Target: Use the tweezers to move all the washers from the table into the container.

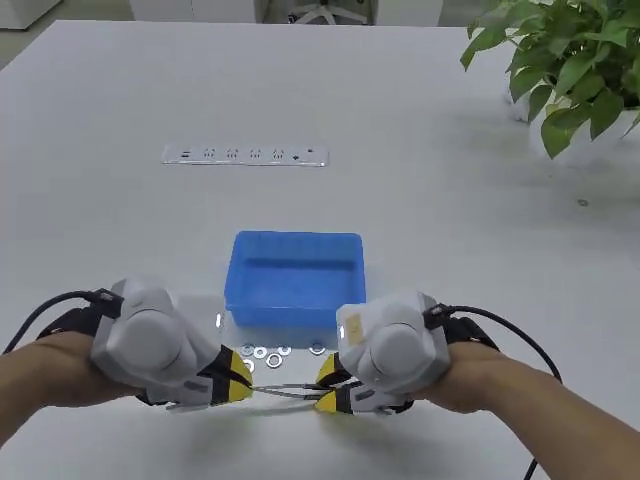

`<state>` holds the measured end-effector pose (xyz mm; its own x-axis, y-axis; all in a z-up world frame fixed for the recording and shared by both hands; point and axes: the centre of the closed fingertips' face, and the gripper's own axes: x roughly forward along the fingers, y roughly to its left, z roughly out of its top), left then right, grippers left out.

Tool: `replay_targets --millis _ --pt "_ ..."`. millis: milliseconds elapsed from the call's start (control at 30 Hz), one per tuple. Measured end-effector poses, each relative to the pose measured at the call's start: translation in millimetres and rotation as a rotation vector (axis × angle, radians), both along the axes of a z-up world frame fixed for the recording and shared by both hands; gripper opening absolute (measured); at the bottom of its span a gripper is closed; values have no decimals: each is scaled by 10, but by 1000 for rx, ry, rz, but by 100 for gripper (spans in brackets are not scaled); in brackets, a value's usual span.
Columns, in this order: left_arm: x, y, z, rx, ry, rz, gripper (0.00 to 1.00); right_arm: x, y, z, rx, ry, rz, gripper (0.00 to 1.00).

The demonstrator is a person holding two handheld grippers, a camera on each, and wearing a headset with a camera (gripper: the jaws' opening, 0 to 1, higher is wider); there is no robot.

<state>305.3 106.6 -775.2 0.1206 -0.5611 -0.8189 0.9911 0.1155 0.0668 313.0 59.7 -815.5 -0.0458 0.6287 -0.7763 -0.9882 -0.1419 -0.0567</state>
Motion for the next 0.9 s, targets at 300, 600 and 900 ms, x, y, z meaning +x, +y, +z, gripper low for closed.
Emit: replay_targets --millis 300,600,900 --pt "-13 -114 228 -45 -7 -5 6 -24 24 5 14 -6 0 12" --pt "5 -241 468 -97 -34 -17 5 -22 41 94 65 -4 -33 11" --pt "23 -355 667 -131 -62 -38 6 -4 115 202 115 5 -67 11"
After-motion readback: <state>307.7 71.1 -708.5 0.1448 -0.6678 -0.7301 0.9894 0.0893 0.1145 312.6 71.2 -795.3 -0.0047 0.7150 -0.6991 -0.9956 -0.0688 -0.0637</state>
